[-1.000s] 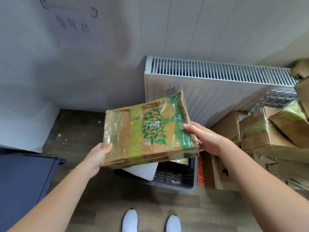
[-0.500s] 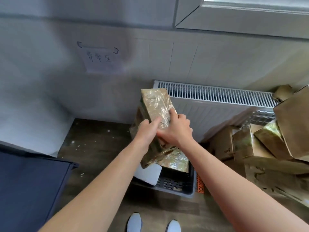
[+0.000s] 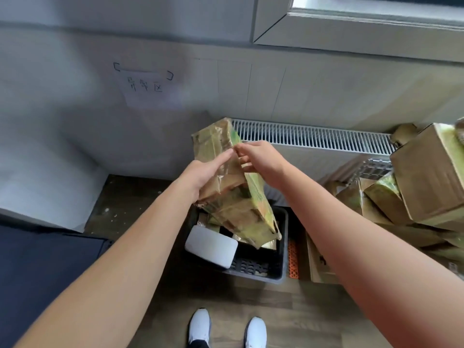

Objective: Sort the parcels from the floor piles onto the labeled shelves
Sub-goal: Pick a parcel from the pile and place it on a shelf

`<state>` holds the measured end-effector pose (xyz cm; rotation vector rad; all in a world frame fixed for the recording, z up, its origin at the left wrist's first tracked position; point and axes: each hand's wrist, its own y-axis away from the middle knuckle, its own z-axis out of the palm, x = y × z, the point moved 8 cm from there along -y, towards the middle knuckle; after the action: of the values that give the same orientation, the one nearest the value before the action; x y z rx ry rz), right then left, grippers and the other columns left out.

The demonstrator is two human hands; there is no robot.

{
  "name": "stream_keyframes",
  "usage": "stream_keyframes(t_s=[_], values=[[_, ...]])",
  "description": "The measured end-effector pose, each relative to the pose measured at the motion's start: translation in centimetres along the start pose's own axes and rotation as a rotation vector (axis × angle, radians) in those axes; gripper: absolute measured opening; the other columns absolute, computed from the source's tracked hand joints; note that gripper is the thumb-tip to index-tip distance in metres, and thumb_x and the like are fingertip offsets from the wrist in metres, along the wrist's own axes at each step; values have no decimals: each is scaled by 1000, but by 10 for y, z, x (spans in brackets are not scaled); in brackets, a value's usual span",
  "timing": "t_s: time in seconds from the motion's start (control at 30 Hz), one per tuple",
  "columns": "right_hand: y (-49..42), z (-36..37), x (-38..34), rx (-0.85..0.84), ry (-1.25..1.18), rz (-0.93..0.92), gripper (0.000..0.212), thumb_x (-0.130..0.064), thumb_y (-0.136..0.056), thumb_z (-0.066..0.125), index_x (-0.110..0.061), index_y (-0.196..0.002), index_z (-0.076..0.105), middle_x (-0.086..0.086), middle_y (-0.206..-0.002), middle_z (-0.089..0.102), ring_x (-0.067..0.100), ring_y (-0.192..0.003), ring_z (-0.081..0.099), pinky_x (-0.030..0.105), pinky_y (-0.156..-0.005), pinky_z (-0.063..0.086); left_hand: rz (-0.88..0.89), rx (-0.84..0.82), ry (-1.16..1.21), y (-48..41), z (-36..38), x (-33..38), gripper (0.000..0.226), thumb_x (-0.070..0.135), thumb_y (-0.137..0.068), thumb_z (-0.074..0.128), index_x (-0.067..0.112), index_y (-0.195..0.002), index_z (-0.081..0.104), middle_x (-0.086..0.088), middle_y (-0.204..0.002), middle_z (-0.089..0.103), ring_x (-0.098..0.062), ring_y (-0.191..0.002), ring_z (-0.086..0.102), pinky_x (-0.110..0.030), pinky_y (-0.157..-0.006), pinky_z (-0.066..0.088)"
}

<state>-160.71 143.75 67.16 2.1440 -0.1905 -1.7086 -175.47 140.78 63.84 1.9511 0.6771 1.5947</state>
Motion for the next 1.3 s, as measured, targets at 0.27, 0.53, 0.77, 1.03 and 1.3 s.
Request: stream_keyframes(t_s=[0.27,0.53,0.77,1.03,1.3], values=[[11,35,8,-281,-422,98,38,-30,-107,32,-6,-127,54,15,-110,67,25,-100,64,34,-84,57,-32,-40,193,1,-16,-28,46,41,-74,81,6,-103,73,-15,-91,76,-29,-84,73,-40,-80,59],[3,-26,43,202,413,1,28,-17,-95,51,-9,-116,69,6,-117,70,21,-112,63,30,-94,47,-14,13,381,-4,-40,-63,39,32,-87,69,1,-111,67,-17,-104,74,-31,-96,71,-39,-81,58],[6,-61,87,225,700,203,45,-29,-96,50,-11,-138,50,16,-134,54,32,-110,59,36,-93,48,33,-62,364,-4,-57,-69,40,41,-92,57,11,-118,67,-12,-111,73,-29,-104,69,-44,-96,51],[7,-96,91,302,470,314,75,-54,-93,54,-11,-149,28,13,-143,48,33,-123,51,37,-90,41,106,-174,412,5,-63,-63,50,49,-75,64,17,-113,69,-9,-105,75,-21,-89,73,-38,-80,51],[12,-107,84,428,350,207,49,-54,-84,66,-13,-109,59,5,-105,67,24,-88,60,32,-72,42,96,-137,317,4,-68,-55,26,24,-96,47,10,-107,66,-12,-97,73,-23,-84,69,-38,-80,53]])
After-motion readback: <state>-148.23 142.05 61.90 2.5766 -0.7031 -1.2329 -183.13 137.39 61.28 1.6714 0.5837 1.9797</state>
